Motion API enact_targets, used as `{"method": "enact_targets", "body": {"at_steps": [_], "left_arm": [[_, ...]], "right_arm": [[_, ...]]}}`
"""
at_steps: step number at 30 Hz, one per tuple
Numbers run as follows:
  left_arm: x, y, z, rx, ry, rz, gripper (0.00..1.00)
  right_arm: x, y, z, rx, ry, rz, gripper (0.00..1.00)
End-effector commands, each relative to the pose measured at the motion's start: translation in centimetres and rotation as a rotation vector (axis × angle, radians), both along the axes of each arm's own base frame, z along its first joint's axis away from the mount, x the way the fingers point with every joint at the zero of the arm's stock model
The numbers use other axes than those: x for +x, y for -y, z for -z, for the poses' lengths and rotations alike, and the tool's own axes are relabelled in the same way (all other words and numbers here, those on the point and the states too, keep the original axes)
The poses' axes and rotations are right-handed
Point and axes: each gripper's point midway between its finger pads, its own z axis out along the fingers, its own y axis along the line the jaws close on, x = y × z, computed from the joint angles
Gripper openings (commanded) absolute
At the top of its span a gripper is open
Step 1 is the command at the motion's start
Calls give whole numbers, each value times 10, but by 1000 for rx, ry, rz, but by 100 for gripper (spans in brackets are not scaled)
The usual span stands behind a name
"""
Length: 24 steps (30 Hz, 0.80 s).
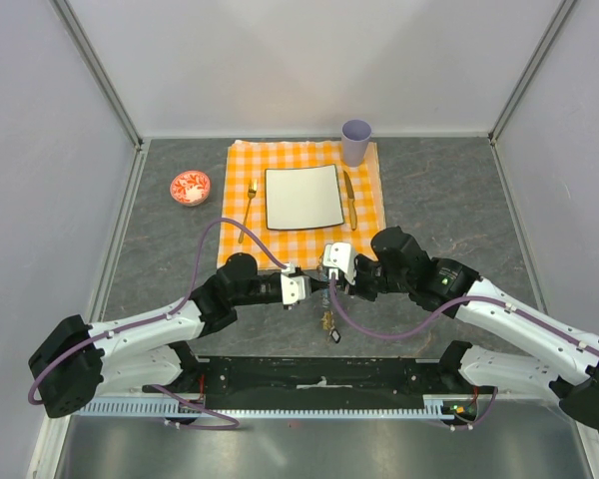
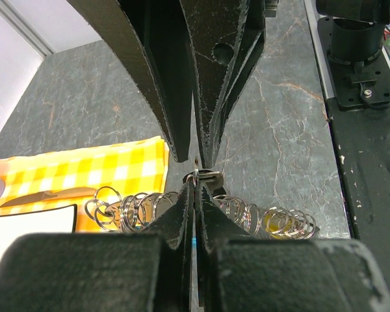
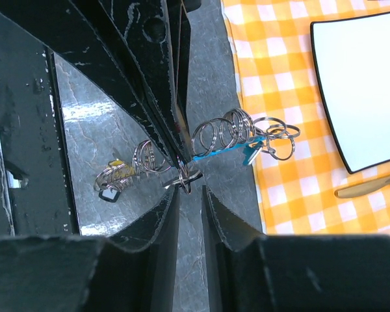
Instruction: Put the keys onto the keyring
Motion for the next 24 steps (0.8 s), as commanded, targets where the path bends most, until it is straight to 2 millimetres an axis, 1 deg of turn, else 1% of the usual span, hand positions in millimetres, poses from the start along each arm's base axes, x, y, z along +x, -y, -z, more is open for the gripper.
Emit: {"method": "enact_targets", "body": {"at_steps": [1, 4, 7, 8, 9, 12, 20, 24], "left_arm": [[-4, 3, -31, -97, 61, 22, 2], [-5, 3, -31, -97, 59, 29, 2], [-6, 4, -32, -100, 60, 34, 2], [-5, 3, -31, -98, 60, 31, 2], [-6, 4, -31, -97, 60, 37, 2], [-8, 5, -31, -92, 53, 49, 2], [-9, 12, -21, -35, 14, 83, 2], [-9, 14, -21, -16, -2, 89, 2]], "right_arm": [[1, -8, -10, 38, 18, -31, 26], [1, -9, -12, 46, 21, -37, 25], [1, -11, -13, 51, 24, -43, 13], [1, -12, -13, 49, 23, -44, 3], [1, -12, -15, 54, 29, -46, 0], [1, -14, -19, 64, 35, -54, 0], [0, -17, -29, 86, 46, -68, 0], [0, -18, -32, 93, 48, -74, 0]]}}
